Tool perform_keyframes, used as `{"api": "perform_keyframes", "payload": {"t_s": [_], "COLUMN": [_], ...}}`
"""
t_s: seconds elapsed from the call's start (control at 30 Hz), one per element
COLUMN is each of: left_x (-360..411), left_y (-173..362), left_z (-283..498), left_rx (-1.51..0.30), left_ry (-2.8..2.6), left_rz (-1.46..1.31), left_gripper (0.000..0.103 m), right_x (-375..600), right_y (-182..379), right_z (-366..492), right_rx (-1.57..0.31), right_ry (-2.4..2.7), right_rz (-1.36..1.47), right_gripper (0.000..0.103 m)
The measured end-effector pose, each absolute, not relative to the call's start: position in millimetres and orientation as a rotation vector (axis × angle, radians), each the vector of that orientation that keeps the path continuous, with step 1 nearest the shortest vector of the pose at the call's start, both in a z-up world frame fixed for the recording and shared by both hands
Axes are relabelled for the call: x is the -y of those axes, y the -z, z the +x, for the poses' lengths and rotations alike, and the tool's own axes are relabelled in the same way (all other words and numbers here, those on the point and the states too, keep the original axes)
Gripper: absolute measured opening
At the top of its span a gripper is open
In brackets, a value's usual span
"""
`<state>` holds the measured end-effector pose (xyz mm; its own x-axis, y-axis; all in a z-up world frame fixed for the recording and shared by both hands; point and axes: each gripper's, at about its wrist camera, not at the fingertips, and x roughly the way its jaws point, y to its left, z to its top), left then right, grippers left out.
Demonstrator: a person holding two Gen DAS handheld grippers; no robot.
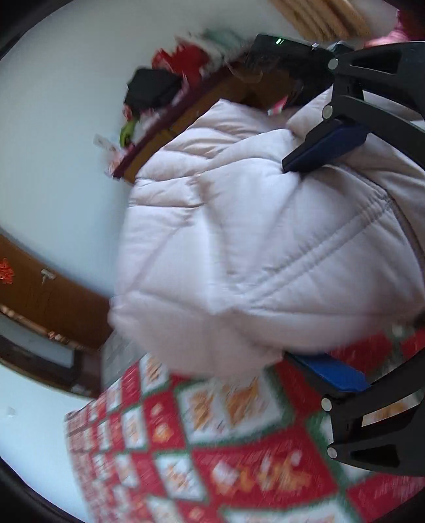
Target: Fold large clothes
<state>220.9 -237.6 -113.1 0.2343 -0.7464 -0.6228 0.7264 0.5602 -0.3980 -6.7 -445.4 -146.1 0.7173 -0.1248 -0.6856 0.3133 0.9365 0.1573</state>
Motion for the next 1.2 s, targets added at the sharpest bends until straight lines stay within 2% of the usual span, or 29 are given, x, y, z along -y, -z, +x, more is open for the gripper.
{"api": "perform_keyframes", "payload": {"t_s": [0.1,0.23,0.37,0.43,0.63,0.73,0.8,0.83,0.9,1.0,1.2], "left_x": [209.9,236.1,273.2,264.7,253.9,255.4,257.5,258.4,260.4,262.8,273.2], "left_y": [82.3,58.1,101.7,123.0,124.1,124.7,125.3,124.0,125.0,128.2,133.5], "left_z": [231.6,223.6,218.1,206.6,210.9,206.1,203.4,200.6,200.9,203.9,203.1], "left_rx": [-0.763,-0.706,-0.71,-0.684,-0.693,-0.689,-0.691,-0.692,-0.697,-0.707,-0.712], "left_ry": [0.916,0.842,0.771,0.738,0.747,0.751,0.753,0.753,0.752,0.757,0.799], "left_rz": [-0.017,0.04,0.246,0.299,0.287,0.294,0.303,0.309,0.324,0.333,0.356], "left_gripper": [0.102,0.102,0.102,0.102,0.102,0.102,0.102,0.102,0.102,0.102,0.102], "right_x": [442.7,433.6,416.8,406.8,408.5,426.0,437.6,442.9,446.6,453.6,467.7], "right_y": [148.4,151.0,147.0,134.5,78.8,41.9,37.7,42.2,60.3,100.4,134.0], "right_z": [-1.1,-5.6,-5.1,-15.1,-27.7,-19.1,5.8,24.7,55.8,81.2,67.2], "right_rx": [-0.718,-0.696,-0.69,-0.688,-0.615,-0.543,-0.577,-0.61,-0.701,-0.8,-0.798], "right_ry": [0.264,0.306,0.333,0.342,0.382,0.351,0.299,0.273,0.276,0.316,0.315], "right_rz": [0.252,0.241,0.231,0.231,0.118,0.205,0.267,0.295,0.293,0.322,0.464], "right_gripper": [0.089,0.089,0.089,0.089,0.089,0.09,0.089,0.086,0.057,0.054,0.054]}}
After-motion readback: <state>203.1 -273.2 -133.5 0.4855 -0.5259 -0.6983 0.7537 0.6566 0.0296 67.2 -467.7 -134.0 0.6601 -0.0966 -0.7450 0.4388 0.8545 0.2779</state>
